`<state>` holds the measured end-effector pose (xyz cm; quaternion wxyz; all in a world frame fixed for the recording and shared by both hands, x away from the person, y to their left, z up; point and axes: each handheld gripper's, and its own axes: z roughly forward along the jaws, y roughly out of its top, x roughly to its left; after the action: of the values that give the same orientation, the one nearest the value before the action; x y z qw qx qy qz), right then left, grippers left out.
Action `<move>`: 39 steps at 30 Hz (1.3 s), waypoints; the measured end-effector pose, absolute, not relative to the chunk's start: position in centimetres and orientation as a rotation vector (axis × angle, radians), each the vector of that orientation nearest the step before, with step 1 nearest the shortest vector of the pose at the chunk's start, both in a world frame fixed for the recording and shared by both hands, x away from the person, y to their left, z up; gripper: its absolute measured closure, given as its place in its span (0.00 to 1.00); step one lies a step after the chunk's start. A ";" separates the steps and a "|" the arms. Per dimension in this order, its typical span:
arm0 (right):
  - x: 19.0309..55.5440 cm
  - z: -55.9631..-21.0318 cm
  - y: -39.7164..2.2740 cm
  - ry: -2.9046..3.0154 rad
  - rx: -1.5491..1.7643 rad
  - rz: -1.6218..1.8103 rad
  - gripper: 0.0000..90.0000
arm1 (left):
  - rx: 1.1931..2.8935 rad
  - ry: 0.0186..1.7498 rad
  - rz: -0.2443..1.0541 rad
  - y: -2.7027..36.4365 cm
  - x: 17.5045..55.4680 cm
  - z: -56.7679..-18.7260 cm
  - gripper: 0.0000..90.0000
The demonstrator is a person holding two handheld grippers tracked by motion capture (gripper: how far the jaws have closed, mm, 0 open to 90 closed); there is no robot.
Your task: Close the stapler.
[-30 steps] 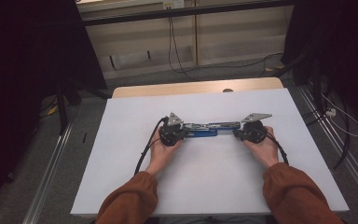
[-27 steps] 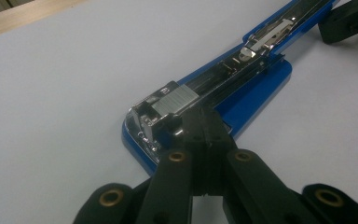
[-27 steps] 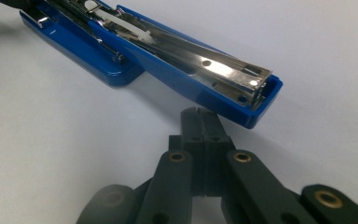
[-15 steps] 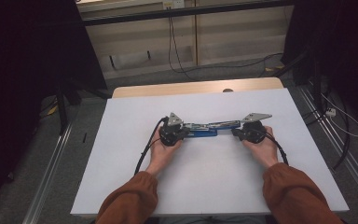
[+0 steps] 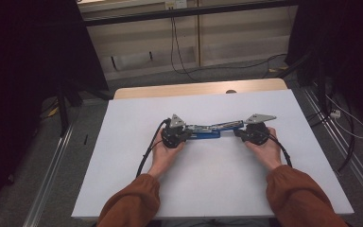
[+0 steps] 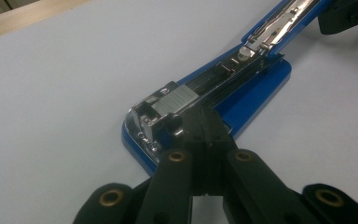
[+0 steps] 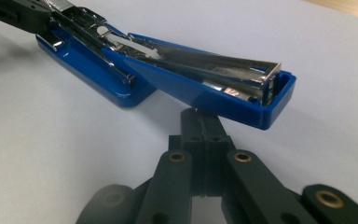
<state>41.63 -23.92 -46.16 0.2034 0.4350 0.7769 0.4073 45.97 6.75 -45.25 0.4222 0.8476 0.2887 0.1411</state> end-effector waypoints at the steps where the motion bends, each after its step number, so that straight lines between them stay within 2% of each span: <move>1: 41.6 -46.1 -23.9 2.164 1.212 1.144 1.00 | 2.118 0.724 0.358 6.7 46.0 -45.3 1.00; 16: 41.6 -45.9 -23.7 2.122 1.173 1.228 1.00 | 2.103 0.724 0.365 6.7 45.9 -45.4 1.00; 19: 41.6 -45.9 -23.6 2.133 1.168 1.238 0.96 | 2.100 0.723 0.368 6.8 45.9 -45.5 1.00; 29: 41.5 -45.7 -23.3 2.142 1.142 1.268 0.86 | 2.078 0.734 0.359 7.0 45.4 -45.3 0.86; 34: 41.4 -45.7 -23.2 2.133 1.152 1.285 0.77 | 2.091 0.748 0.378 7.5 45.0 -44.9 0.84; 38: 41.3 -45.5 -23.2 2.107 1.180 1.303 0.64 | 2.080 0.770 0.385 7.9 44.9 -44.9 0.78; 39: 41.3 -45.5 -23.3 2.091 1.194 1.303 0.58 | 2.081 0.775 0.391 8.0 44.8 -44.9 0.77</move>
<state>41.26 -23.25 -45.50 0.2004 0.4272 0.7482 0.4663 44.85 7.95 -44.89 0.4290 0.8337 0.3104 0.1568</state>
